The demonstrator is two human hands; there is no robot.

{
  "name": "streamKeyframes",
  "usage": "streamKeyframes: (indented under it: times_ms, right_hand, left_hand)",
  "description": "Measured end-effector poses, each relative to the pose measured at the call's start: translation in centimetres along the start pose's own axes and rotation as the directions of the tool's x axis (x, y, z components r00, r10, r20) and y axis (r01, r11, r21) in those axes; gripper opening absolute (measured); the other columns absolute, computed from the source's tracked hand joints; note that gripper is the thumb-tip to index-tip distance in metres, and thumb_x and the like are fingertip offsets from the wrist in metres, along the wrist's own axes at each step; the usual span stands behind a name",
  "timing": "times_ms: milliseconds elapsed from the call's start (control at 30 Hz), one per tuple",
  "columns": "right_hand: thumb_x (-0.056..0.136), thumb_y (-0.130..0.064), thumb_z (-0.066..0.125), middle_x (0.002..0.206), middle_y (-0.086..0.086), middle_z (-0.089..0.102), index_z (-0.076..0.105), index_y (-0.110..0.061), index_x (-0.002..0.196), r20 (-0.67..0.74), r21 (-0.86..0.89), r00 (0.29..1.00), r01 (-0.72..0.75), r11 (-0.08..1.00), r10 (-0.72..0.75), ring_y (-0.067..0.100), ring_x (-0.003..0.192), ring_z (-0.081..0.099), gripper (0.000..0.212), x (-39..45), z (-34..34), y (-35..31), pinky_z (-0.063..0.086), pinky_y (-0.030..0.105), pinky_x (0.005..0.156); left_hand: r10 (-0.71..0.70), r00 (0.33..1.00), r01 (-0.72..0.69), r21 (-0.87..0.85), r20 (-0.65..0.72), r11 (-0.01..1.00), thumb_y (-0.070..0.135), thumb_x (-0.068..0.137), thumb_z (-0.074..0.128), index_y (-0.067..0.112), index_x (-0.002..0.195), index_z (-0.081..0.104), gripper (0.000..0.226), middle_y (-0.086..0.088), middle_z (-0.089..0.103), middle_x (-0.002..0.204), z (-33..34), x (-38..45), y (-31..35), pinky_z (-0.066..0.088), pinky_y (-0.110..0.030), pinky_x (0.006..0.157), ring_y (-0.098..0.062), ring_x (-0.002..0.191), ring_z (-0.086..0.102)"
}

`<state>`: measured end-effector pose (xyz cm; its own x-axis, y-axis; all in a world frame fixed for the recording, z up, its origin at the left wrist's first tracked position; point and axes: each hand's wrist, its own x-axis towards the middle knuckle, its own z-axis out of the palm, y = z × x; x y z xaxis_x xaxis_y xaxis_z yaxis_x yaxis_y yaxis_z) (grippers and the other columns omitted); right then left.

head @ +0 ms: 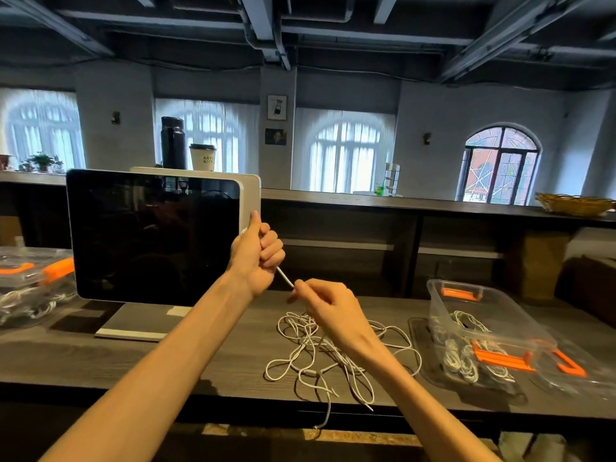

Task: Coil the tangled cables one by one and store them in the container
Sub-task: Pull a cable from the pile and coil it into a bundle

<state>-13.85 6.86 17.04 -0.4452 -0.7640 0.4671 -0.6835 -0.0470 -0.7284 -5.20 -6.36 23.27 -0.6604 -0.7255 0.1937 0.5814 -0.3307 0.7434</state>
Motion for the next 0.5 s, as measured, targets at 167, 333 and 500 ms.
streamKeyframes:
  times_ms: [167,333,500]
  right_hand:
    - [0.099,-0.037,0.065,0.076,-0.011,0.072,0.078,-0.025,0.091,-0.005,-0.042,0.993,0.115,0.992,-0.116,0.001,0.069,0.063,0.020,0.0,-1.1,-0.7,0.046,0.018,0.064]
    - [0.097,-0.027,0.070,0.087,-0.015,0.073,0.079,-0.019,0.103,0.003,-0.114,0.940,0.340,0.933,-0.342,-0.005,0.076,0.066,0.014,1.0,-1.3,-2.5,0.047,0.010,0.069]
    - [0.090,-0.031,0.078,0.083,-0.004,0.072,0.072,-0.014,0.099,-0.100,-0.001,0.926,0.367,0.930,-0.365,0.011,0.080,0.074,0.020,1.9,-2.6,-2.9,0.063,0.033,0.072]
  left_hand:
    - [0.053,0.995,-0.080,0.355,0.086,0.931,0.045,0.105,0.045,0.017,0.059,0.039,0.054,0.003,0.034,0.045,-0.7,0.0,0.0,0.023,-0.017,0.037,-0.007,0.036,0.029]
    - [-0.027,0.981,-0.118,0.697,0.193,0.708,0.065,0.099,0.039,0.019,0.058,0.039,0.062,0.000,0.046,0.053,0.2,-0.7,-1.0,0.053,-0.030,0.069,-0.016,0.056,0.050]
    - [-0.326,0.914,0.090,0.664,0.240,0.742,0.083,0.089,0.018,0.015,0.054,0.056,0.085,-0.011,0.061,0.067,0.6,-2.2,-0.5,0.052,-0.023,0.059,-0.016,0.060,0.060]
